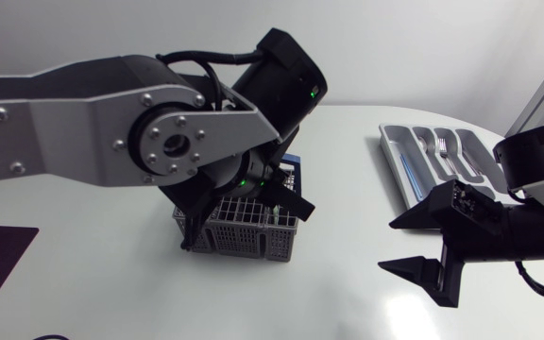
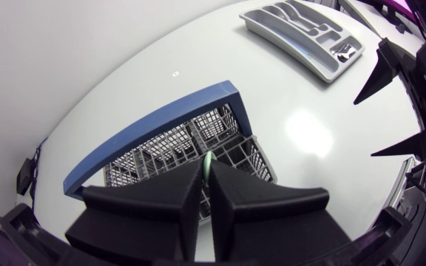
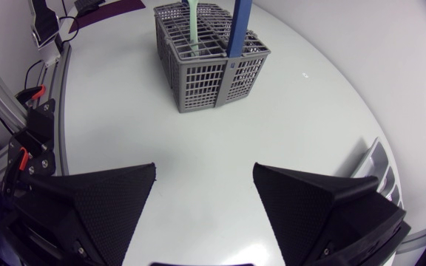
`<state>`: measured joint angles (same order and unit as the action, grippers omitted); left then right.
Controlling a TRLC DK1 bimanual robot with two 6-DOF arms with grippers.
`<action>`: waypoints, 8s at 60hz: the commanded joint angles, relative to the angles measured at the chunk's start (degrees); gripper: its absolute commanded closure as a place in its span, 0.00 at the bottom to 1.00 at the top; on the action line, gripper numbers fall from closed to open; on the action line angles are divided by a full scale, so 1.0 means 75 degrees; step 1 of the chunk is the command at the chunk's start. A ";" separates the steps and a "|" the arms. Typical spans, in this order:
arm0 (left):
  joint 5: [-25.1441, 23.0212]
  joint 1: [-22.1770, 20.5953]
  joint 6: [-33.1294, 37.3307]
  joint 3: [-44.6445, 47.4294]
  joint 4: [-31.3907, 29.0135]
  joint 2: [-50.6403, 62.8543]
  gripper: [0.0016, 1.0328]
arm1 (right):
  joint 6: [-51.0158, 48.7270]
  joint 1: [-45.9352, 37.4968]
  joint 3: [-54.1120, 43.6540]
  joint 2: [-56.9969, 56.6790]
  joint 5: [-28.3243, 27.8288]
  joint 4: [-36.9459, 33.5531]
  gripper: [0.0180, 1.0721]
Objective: Unload the cutlery basket into the drawer organizer.
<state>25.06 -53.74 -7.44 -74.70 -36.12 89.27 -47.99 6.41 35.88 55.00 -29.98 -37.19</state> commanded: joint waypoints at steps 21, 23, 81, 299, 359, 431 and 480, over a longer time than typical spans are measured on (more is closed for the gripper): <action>0.0315 -0.0136 0.0067 0.0151 -0.0012 -0.0630 0.93 | 0.0105 0.0305 -0.0213 -0.0185 0.0130 -0.0022 0.10; 0.0315 -0.0136 0.0067 0.0174 -0.0012 -0.0653 0.93 | 0.0129 0.0328 -0.0213 -0.0197 0.0153 -0.0010 0.10; -0.0412 -0.0499 -0.0344 -0.0095 -0.0657 -0.1579 0.93 | 0.1230 0.0961 -0.0073 -0.1041 0.0153 0.0166 0.10; -0.2755 0.3661 -0.1445 0.1956 0.0726 -0.2517 0.05 | -0.6774 -0.5168 0.4158 0.6717 0.1266 0.0634 0.94; -0.2755 0.4798 -0.0250 0.3362 0.1019 -0.3759 0.05 | -0.2555 -0.4863 0.3150 0.4830 0.0716 0.2603 0.04; -0.2755 0.5770 0.0957 0.6151 0.2238 -0.5903 0.05 | 0.3504 -0.0633 -0.2639 -0.2248 0.5181 0.8392 0.04; -0.2720 0.5911 0.1117 0.7633 0.2749 -0.8233 0.05 | 0.5181 -0.0344 -0.4071 -0.5284 0.5113 0.6794 0.04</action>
<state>4.60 -10.17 0.05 -19.59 -16.75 29.56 -12.01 4.54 7.35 17.47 9.19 15.40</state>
